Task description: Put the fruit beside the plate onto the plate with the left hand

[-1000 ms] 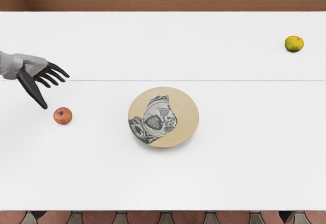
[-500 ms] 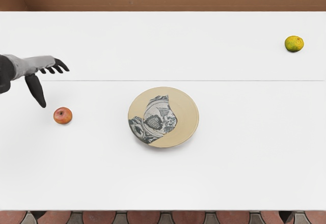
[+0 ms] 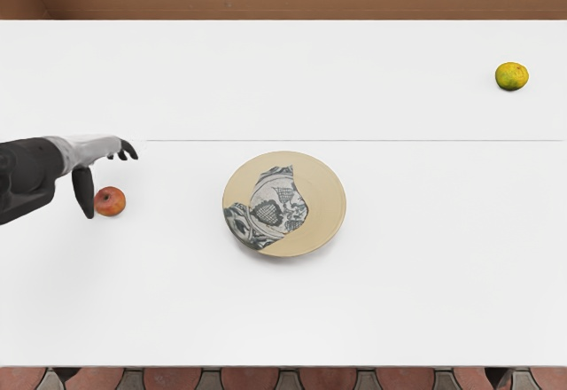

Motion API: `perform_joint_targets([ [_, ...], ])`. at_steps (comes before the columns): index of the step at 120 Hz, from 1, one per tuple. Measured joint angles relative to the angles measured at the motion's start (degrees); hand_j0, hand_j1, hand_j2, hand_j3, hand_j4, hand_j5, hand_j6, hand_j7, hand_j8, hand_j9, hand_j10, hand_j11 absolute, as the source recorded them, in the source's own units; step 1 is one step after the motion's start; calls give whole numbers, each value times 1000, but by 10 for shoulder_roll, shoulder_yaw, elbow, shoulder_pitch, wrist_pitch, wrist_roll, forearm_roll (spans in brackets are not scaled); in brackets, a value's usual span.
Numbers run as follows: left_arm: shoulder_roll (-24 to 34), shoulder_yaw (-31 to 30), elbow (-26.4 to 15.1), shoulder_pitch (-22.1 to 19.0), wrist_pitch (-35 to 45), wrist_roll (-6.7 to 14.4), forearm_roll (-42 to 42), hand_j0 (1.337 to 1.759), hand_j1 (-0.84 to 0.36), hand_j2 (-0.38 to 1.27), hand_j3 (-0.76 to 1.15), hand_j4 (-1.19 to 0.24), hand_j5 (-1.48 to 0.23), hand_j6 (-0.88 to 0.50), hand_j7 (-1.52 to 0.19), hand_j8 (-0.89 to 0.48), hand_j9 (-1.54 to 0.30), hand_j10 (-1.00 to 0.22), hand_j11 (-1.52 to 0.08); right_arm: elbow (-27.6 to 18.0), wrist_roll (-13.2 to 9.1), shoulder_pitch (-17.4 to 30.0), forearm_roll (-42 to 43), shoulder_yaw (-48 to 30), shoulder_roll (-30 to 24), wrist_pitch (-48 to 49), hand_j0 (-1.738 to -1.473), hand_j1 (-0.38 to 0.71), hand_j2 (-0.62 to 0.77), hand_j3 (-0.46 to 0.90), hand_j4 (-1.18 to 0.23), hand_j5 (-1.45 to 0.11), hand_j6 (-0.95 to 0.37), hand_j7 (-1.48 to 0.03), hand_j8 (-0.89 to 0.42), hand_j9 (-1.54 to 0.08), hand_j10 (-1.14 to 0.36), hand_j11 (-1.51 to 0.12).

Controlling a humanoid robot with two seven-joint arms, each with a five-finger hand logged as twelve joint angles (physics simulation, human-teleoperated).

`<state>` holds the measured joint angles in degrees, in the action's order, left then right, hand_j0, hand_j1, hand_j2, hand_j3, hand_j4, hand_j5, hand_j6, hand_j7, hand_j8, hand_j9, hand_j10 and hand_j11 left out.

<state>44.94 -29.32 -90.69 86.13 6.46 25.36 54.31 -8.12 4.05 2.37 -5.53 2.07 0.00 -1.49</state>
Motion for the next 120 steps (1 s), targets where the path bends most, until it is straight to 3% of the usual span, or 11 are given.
perform_joint_targets([
  [42, -46, -64, 4, 3, 82, 7, -17, 1658, 25, 57, 0, -274, -354, -275, -353, -275, -353, -274, -353, 0, 0, 0, 0, 0, 0, 0, -1658, -310, -7, 0, -33, -43, -33, -43, -33, -43, -33, -43],
  [96, -75, -96, 7, -3, 158, 7, -18, 1657, -20, 134, 0, -335, -444, -337, -443, -337, -442, -337, -441, 0, 0, 0, 0, 0, 0, 0, -1658, -310, -7, 0, -33, -43, -33, -43, -33, -43, -33, -43],
  [120, -87, -106, 7, -11, 175, 7, -18, 1656, -40, 67, 0, -366, -495, -368, -493, -369, -491, -370, -490, 0, 0, 0, 0, 0, 0, 0, -1658, -310, -7, 0, -33, -43, -33, -43, -33, -43, -33, -43],
])
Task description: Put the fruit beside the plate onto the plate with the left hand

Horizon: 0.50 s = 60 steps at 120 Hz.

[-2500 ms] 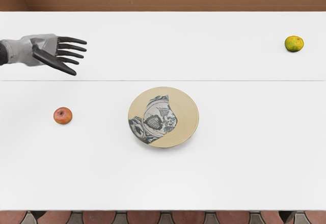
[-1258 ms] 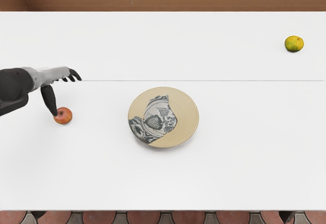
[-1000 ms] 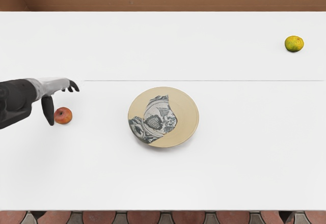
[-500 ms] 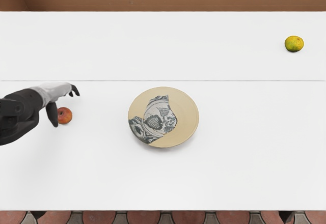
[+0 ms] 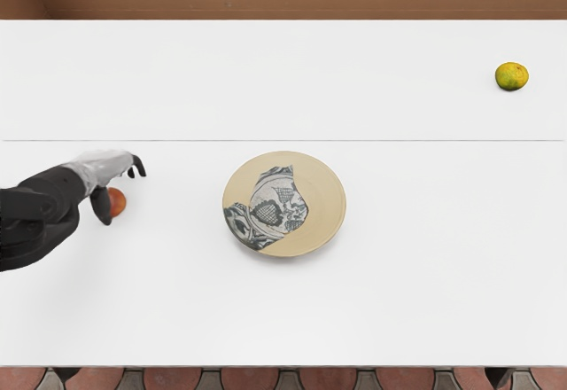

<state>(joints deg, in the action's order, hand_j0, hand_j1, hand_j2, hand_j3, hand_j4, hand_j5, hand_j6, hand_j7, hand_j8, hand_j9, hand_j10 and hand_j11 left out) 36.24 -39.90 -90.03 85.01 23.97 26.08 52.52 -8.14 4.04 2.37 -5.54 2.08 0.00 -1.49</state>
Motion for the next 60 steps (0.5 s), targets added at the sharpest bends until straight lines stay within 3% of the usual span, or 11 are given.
perform_joint_targets([
  [35, 0, -9, 0, 0, 4, 0, 0, 1656, -224, 99, 0, -513, -684, -514, -682, -515, -681, -515, -681, 0, 0, 0, 0, 0, 0, 0, -1658, -310, -7, 0, -33, -43, -33, -43, -33, -43, -33, -43],
  [60, -1, -12, 2, 0, 4, -1, 1, 1655, -273, 233, 0, -618, -801, -513, -810, -488, -815, -611, -814, 0, 0, 0, 0, 0, 0, 0, -1658, -310, -7, 0, -33, -43, -33, -43, -33, -43, -33, -43],
])
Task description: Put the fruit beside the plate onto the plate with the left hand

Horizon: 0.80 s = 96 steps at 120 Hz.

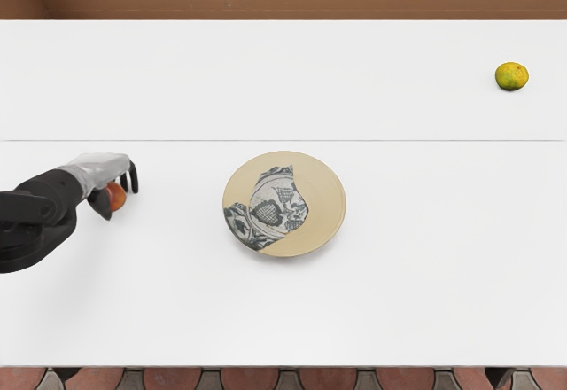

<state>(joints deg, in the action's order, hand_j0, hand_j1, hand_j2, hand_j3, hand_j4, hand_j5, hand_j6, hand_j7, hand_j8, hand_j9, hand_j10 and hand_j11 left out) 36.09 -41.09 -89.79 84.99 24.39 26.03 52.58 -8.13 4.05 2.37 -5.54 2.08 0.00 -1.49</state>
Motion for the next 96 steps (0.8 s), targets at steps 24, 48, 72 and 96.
perform_joint_targets([
  [24, -7, -3, 6, -1, -2, 0, 1, 1645, -308, 193, 200, -778, -987, -416, -1016, -359, -1037, -587, -1047, 0, 0, 0, 0, 0, 0, 0, -1658, -310, -7, 0, -33, -43, -33, -43, -33, -43, -33, -43],
  [48, -10, -3, 16, -3, -8, -1, 3, 1617, -322, 163, 386, -843, -1063, -361, -1113, -296, -1150, -537, -1171, 0, 0, 0, 0, 0, 0, 0, -1658, -310, -7, 0, -33, -43, -34, -43, -33, -43, -33, -43],
  [72, -9, -3, 27, 4, -12, -4, -5, 1636, -294, 344, 152, -869, -1090, -446, -1137, -415, -1170, -665, -1185, 0, 0, 0, 0, 0, 0, 0, -1658, -310, -7, 0, -33, -43, -34, -43, -33, -43, -33, -43],
  [96, -4, 1, 32, 40, -41, -6, -16, 1644, -298, 522, 57, -871, -1116, -488, -1154, -476, -1179, -736, -1188, 0, 0, 0, 0, 0, 0, 0, -1658, -310, -7, 0, -33, -43, -34, -43, -33, -43, -33, -43],
])
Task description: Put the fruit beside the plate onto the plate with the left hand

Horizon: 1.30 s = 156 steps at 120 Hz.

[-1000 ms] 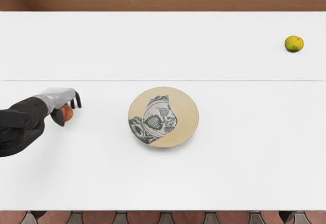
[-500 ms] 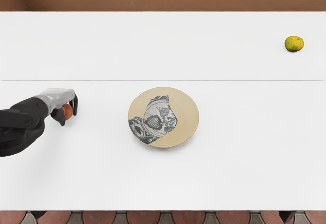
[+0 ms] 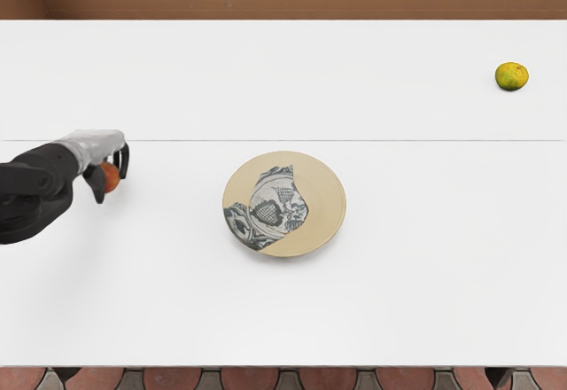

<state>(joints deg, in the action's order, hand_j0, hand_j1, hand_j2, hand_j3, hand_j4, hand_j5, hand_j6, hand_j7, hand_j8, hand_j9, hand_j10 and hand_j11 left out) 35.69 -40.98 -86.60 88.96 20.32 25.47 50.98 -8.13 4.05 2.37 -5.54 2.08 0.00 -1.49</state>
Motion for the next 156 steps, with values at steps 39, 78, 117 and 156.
perform_joint_targets([
  [39, 1, 67, -4, 58, -129, -1, -66, 1651, -351, 621, 12, -862, -1153, -442, -1166, -447, -1168, -753, -1173, 0, 0, 0, 0, 0, 0, 0, -1658, -310, -7, 0, -33, -43, -34, -43, -33, -43, -33, -43],
  [78, -41, 104, -18, 116, -189, -2, -133, 1653, -368, 638, 2, -852, -1177, -430, -1187, -439, -1160, -774, -1168, 0, 0, 0, 0, 0, 0, 0, -1658, -310, -7, 0, -33, -43, -33, -43, -33, -43, -33, -43],
  [117, -117, 122, -21, 147, -198, -2, -174, 1652, -341, 539, 0, -848, -1184, -428, -1190, -450, -1171, -832, -1181, 0, 0, 0, 0, 0, 0, 0, -1658, -310, -7, 0, -33, -43, -33, -43, -33, -43, -33, -43],
  [156, -212, 158, -12, 153, -198, -1, -197, 1652, -316, 515, 0, -852, -1176, -435, -1180, -474, -1177, -829, -1183, 0, 0, 0, 0, 0, 0, 0, -1658, -310, -7, 0, -33, -43, -33, -43, -33, -43, -33, -43],
])
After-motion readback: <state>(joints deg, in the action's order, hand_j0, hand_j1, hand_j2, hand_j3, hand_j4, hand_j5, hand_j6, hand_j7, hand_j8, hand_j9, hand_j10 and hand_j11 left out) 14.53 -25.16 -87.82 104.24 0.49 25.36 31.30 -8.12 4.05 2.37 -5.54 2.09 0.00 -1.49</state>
